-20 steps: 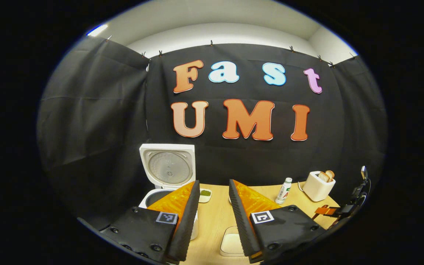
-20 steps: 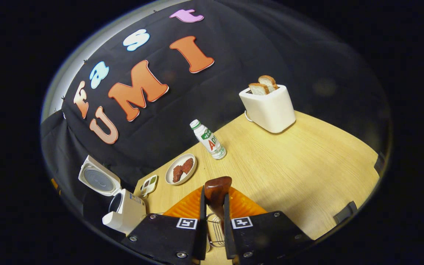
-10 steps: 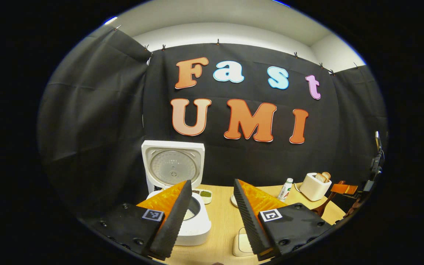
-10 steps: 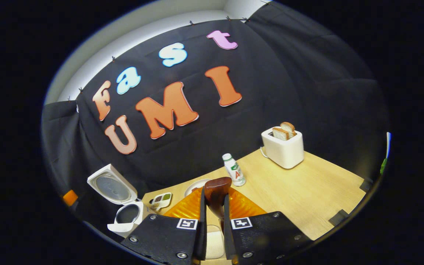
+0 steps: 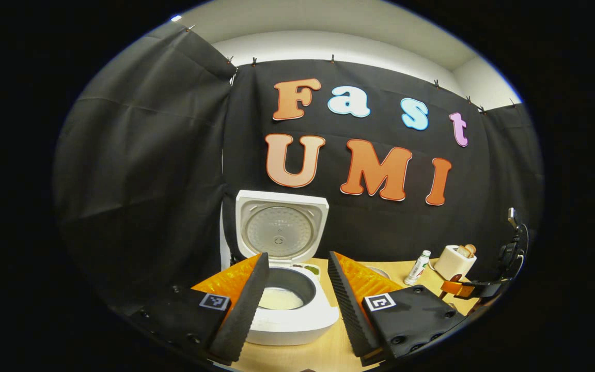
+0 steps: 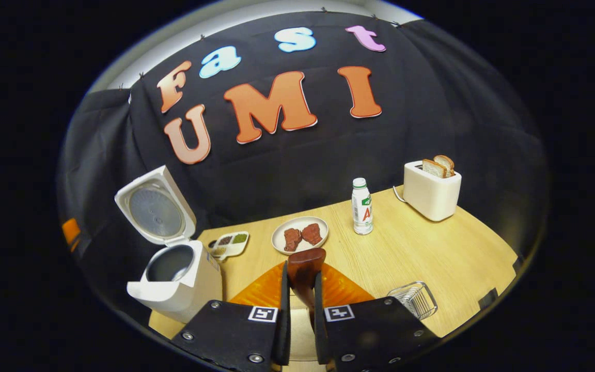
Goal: Close the left gripper, press the button to open the rice cooker; take a wooden spoon from the chopstick holder with the right hand, scoop a spoonful of rice and pour it into the rice cooker, then put the wooden spoon back into the chopstick holder.
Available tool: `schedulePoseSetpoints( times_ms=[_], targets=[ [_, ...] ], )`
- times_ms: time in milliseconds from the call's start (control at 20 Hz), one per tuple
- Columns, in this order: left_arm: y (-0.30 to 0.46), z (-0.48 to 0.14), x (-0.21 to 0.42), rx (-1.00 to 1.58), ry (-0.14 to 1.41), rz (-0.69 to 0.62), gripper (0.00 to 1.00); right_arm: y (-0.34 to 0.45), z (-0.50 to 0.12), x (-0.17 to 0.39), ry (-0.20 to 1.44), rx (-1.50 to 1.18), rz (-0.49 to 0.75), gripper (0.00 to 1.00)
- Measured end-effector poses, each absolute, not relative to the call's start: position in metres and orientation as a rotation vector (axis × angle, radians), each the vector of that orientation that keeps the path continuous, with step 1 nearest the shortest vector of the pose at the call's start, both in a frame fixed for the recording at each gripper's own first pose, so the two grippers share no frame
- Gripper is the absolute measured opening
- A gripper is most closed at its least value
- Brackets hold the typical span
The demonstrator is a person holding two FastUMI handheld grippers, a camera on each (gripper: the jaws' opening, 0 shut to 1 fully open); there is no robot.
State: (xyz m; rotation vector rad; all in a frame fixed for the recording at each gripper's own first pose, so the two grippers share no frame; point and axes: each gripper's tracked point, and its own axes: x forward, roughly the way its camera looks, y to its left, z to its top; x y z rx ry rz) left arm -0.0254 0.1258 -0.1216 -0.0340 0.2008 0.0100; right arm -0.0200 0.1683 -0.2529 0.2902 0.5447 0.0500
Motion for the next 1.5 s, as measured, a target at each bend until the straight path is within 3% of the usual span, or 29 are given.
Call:
schedulePoseSetpoints(
  times_ms=[400, 600, 1500],
  targets=[
    [0.154, -0.131, -0.034, -0.032, 0.224, 0.083, 0.80, 0.205, -0.296, -0.018, 0.574, 0.131, 0.087, 0.19],
    [0.161, -0.132, -0.036, -0.024, 0.236, 0.095, 0.80, 0.238, -0.310, -0.024, 0.669, 0.408, 0.092, 0.19],
    [0.156, -0.140, -0.035, -0.004, 0.267, 0.004, 0.80, 0.211, -0.341, -0.038, 0.794, 1.231, -0.198, 0.19]
  ],
)
